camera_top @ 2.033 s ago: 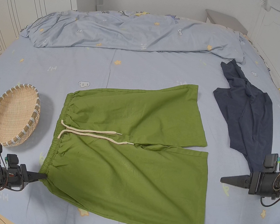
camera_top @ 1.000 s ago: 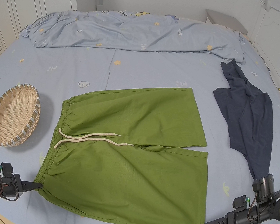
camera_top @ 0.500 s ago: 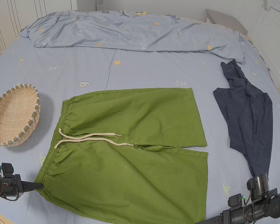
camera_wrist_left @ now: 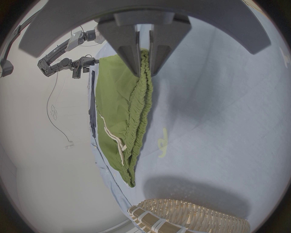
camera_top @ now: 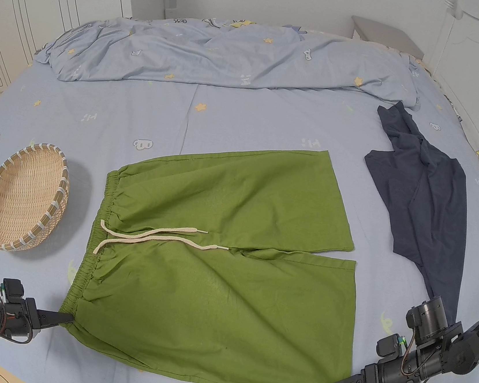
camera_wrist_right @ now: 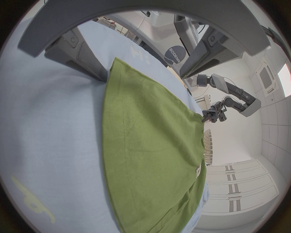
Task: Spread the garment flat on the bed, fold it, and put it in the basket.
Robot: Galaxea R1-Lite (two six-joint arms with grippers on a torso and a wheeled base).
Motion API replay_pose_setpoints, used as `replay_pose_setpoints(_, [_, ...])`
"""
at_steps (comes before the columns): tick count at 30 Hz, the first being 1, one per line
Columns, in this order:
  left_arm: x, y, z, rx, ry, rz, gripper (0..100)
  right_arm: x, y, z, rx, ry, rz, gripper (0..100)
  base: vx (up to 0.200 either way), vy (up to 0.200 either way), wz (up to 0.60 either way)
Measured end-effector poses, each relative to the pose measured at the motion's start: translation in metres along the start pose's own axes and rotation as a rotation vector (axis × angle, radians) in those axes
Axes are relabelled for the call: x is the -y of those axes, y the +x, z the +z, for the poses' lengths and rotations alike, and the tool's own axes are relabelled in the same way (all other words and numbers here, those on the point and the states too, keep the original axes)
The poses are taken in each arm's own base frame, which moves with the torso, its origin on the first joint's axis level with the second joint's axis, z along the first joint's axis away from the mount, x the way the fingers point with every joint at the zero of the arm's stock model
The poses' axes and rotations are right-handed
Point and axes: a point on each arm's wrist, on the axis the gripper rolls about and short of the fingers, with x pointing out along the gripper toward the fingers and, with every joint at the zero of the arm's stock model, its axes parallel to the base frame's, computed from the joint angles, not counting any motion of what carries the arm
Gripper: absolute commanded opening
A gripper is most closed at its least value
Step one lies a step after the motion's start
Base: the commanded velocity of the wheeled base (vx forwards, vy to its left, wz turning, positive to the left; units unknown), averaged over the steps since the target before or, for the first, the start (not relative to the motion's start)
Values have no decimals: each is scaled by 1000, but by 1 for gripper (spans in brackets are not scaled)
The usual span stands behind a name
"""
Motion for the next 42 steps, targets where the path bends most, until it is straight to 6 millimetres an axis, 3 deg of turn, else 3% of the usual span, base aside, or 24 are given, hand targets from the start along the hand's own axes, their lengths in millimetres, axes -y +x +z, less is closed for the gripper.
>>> replay_pose_setpoints(12, [-1, -1, 0, 6, -1, 3, 0, -3, 2, 1, -14, 15, 41, 100, 0, 0, 0])
replay_pose_setpoints(13, [-1, -1, 0, 7, -2, 3, 0, -2, 1, 1, -12, 16, 41, 0, 0, 0, 0])
replay_pose_setpoints(33, [-3, -3, 0, 14, -9, 15, 0, 8, -5, 0, 14, 91, -16, 0, 0, 0, 0])
replay_pose_setpoints(39, [-9, -10, -9, -7, -17, 50, 0, 11, -8, -16, -2, 120, -58, 0, 0, 0, 0])
replay_pose_setpoints(42, [-12, -14, -15, -32, 66, 65, 0, 11, -11, -21, -2, 126, -66, 0, 0, 0, 0])
